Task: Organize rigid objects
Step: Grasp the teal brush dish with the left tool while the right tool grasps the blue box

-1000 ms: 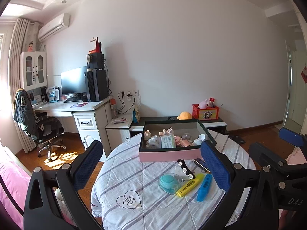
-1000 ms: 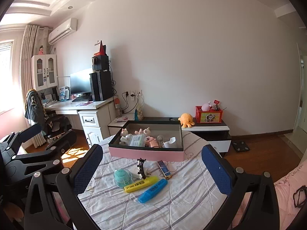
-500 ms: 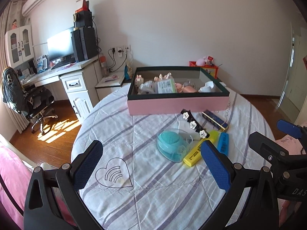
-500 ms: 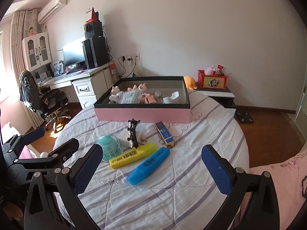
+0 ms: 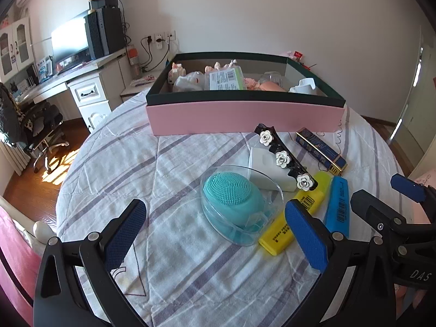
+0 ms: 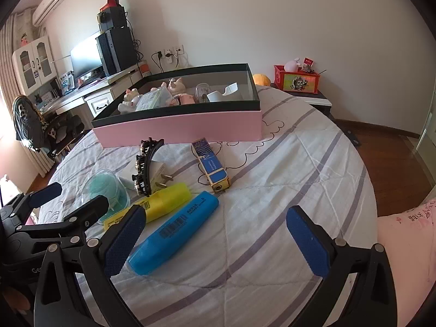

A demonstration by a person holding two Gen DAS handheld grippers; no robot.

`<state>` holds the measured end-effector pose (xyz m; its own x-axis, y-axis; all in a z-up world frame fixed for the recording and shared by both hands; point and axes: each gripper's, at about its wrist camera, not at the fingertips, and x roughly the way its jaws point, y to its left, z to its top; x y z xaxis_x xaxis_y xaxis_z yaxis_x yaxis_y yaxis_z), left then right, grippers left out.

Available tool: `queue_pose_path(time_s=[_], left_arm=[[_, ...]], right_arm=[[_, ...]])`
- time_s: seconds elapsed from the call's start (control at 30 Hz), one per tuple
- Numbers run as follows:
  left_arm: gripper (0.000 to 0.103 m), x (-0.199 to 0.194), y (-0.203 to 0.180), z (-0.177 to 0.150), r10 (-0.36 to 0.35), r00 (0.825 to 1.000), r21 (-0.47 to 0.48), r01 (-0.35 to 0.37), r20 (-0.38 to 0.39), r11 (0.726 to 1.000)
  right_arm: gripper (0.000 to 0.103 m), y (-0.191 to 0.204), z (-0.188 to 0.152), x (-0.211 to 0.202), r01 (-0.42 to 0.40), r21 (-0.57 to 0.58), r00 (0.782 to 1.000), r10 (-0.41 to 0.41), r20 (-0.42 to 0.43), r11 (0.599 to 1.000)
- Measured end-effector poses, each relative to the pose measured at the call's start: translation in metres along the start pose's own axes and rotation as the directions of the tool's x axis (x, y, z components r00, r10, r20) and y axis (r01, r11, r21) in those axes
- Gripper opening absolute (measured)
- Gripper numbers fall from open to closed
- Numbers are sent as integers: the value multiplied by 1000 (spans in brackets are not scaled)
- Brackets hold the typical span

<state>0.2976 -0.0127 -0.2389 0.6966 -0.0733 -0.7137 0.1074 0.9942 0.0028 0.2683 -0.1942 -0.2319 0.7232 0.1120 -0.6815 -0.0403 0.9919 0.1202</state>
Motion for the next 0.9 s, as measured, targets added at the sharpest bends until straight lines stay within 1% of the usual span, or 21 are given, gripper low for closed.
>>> queue_pose_path(time_s=[0.13, 0.2, 0.23, 0.27, 0.33, 0.37, 0.4, 0.43, 0.5, 0.53, 0.57, 0.6, 0.63, 0.7, 0.73, 0.77, 0.8, 0.83, 0.9], left_arm=[[103, 21, 2, 4, -25, 998, -27, 24, -55, 999], [102, 28, 4, 6, -35, 997, -34, 33, -71, 999], [101, 31, 6, 6, -54, 995, -46, 50, -82, 998], [98, 33, 8, 7, -69, 994, -56, 64, -89, 996], [94, 36, 9, 8, -78, 993, -55, 73, -90, 996], [88, 35, 9, 9, -83, 993, -45, 79, -86, 996], [77, 35, 9, 9, -87, 993, -39, 84, -81, 996], [76, 35, 9, 10, -86, 993, -36, 83, -77, 996], [75, 36, 11, 11, -98, 992, -35, 96, -75, 995], [75, 35, 12, 11, -103, 992, -35, 100, -72, 994], [75, 35, 13, 10, -107, 992, -37, 105, -70, 994], [75, 35, 13, 10, -111, 991, -41, 108, -68, 993], [75, 34, 14, 10, -113, 991, -44, 110, -66, 993], [75, 33, 14, 10, -107, 992, -42, 104, -60, 994], [75, 32, 14, 10, -103, 993, -42, 101, -56, 994], [75, 31, 13, 10, -100, 994, -41, 98, -53, 994], [75, 29, 13, 10, -96, 994, -42, 94, -46, 995], [75, 27, 13, 10, -90, 995, -43, 89, -38, 995], [75, 20, 14, 10, -82, 996, -40, 81, -18, 996]], right_arm=[[103, -4, 6, 16, 3, 1, 1000, -3, -21, 1000], [103, -6, 10, 26, 20, -9, 999, -21, -37, 1000], [103, -6, 13, 30, 24, -13, 999, -25, -42, 1000], [103, -7, 16, 34, 28, -16, 998, -29, -47, 999], [103, -7, 21, 43, 35, -25, 997, -37, -66, 999], [103, -7, 24, 48, 40, -32, 996, -42, -78, 999], [103, -6, 27, 53, 39, -40, 995, -43, -90, 998], [103, -5, 29, 56, 27, -48, 995, -31, -94, 998], [103, -2, 37, 66, 2, -69, 994, -9, -112, 998], [100, 0, 40, 71, -4, -84, 993, -6, -119, 996], [92, 2, 43, 77, -3, -102, 991, -11, -132, 995], [88, 4, 44, 84, -11, -117, 989, -6, -150, 993], [79, 5, 45, 87, -23, -124, 987, 3, -160, 992], [70, 9, 47, 89, -19, -153, 987, -6, -160, 988], [61, 10, 47, 88, -23, -164, 988, -3, -156, 986], [46, 11, 46, 86, -32, -172, 989, 6, -150, 985], [35, 12, 45, 83, -42, -177, 990, 16, -143, 983], [23, 11, 43, 81, -49, -182, 990, 23, -142, 982], [21, 9, 40, 76, -73, -172, 989, 50, -137, 982]])
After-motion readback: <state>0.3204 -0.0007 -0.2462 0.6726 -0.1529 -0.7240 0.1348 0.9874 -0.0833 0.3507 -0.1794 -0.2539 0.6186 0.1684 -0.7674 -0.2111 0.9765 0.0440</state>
